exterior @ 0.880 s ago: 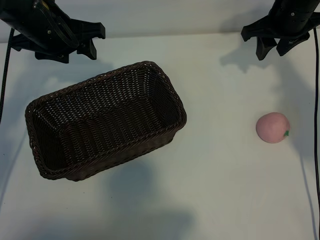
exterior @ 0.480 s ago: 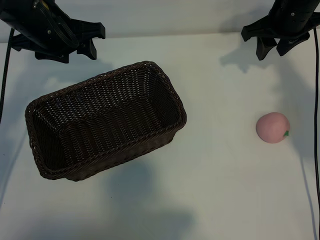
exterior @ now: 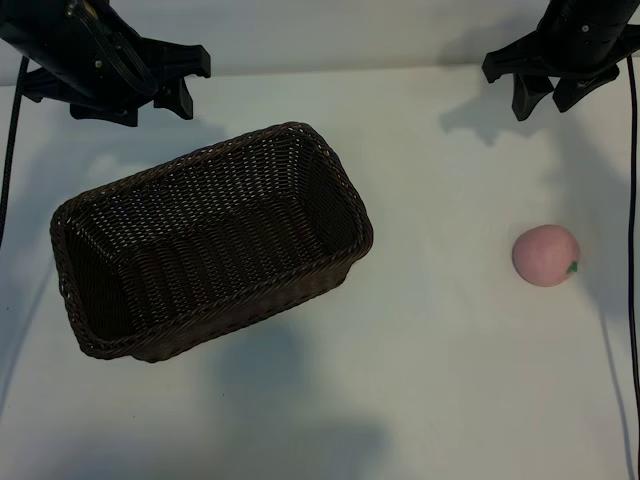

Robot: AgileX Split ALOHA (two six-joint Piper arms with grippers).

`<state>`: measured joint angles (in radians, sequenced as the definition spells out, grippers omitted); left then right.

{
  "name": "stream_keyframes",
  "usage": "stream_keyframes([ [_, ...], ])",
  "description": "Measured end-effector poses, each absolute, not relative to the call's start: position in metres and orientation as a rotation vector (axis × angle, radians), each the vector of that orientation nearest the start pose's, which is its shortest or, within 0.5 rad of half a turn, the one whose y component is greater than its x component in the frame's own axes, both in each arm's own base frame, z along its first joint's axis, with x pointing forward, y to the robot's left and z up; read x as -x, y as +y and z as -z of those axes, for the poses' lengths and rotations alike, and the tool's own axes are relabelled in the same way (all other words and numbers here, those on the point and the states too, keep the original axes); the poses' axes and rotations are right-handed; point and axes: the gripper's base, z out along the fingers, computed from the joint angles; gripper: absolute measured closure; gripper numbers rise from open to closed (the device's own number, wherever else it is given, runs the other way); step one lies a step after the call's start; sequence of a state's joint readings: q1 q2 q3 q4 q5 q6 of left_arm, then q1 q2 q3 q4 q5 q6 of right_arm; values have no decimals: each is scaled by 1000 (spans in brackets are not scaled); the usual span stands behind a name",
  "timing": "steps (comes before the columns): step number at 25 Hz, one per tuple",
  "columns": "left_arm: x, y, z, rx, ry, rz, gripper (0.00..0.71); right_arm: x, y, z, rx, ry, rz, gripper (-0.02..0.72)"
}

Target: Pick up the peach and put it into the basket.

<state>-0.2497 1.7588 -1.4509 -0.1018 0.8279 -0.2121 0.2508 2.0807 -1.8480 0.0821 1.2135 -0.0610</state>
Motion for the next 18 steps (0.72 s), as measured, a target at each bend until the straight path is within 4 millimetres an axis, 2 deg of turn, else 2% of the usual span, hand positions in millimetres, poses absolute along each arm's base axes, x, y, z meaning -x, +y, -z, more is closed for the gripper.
stream_keyframes([
  [8,-373,-102,-282,9,2624,275,179,-426,116,-247,426,2904,-146,238],
  [11,-370,-95,-280,13,2670,217,179,-426,116,-247,426,2904,-146,238],
  [14,-355,-82,-279,41,2715,131,179,-426,116,-247,426,2904,-146,238],
  [18,-311,-65,-277,121,2714,37,179,-426,116,-247,426,2903,-147,238],
])
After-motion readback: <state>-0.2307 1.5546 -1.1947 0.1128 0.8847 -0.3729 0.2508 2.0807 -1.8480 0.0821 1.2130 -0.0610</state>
